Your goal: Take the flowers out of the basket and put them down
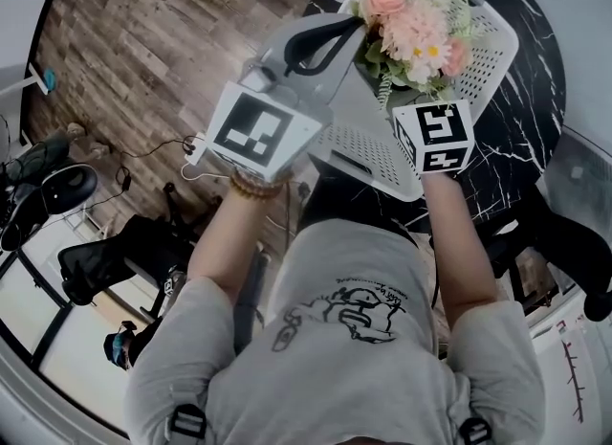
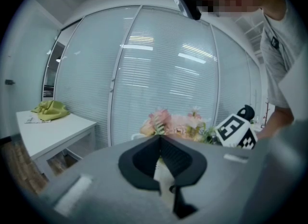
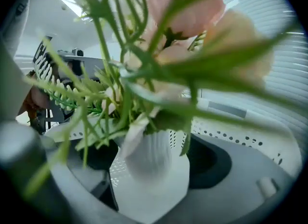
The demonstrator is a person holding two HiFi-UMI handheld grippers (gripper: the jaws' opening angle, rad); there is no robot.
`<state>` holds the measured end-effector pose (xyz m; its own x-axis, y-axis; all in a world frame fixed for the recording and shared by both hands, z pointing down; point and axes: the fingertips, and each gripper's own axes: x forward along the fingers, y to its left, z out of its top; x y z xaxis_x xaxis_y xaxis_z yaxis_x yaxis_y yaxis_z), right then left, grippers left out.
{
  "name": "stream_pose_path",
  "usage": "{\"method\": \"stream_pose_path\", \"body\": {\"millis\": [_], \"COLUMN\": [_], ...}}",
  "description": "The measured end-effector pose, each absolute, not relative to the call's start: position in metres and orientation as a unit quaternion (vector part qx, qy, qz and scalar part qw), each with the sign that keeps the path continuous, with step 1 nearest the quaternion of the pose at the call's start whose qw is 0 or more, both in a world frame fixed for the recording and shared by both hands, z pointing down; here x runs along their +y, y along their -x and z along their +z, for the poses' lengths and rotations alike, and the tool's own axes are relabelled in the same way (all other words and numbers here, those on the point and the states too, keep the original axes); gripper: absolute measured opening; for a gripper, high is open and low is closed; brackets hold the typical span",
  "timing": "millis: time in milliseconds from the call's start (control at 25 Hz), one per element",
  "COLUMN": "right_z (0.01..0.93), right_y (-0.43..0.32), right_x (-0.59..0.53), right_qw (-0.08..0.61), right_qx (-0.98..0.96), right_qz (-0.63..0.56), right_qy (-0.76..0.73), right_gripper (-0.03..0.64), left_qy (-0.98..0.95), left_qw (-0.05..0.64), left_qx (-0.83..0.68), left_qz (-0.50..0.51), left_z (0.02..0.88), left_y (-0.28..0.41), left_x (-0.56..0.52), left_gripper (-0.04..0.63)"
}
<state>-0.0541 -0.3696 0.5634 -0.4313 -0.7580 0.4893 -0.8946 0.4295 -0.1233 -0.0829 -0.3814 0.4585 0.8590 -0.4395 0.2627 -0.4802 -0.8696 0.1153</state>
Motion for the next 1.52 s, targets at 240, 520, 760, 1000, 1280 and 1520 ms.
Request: {"method": "stream_pose_path", "body": {"millis": [240,520,760,1000,1280,1520], "right_z": [0.564,0.562,0.555,0.542,0.524,0.493], "right_y": [0.057,0.060,0.061,0.062,0.057,0.052], "right_x": [-0.366,-0.364,-0.361,-0.358,-0.360,-0.355], "right_qw": [0.179,0.174,0.164,0.151,0.134,0.120], "right_qx": [-0.830,-0.832,-0.836,-0.840,-0.842,-0.842], "right_qz": [0.167,0.152,0.141,0.124,0.102,0.084], "right_qy": [-0.502,-0.503,-0.505,-0.506,-0.513,-0.519], "right_gripper": [0.341,0.324,0.322,0.319,0.318,0.318], "left_qy": [-0.961,-0.961,-0.962,-0.965,-0.970,-0.973], "left_qw": [0.088,0.089,0.084,0.075,0.060,0.048], "left_qx": [-0.236,-0.234,-0.232,-0.227,-0.219,-0.212], "left_qz": [0.117,0.117,0.114,0.104,0.090,0.073], "left_z": [0.461,0.465,0.459,0.447,0.430,0.400], "left_y": [0.081,0.081,0.079,0.077,0.070,0.064], "left_x": [-0.381,-0.376,-0.372,-0.368,-0.364,-0.356], "left_gripper": [0.003,0.003,0.003,0.003,0.003,0.003]}}
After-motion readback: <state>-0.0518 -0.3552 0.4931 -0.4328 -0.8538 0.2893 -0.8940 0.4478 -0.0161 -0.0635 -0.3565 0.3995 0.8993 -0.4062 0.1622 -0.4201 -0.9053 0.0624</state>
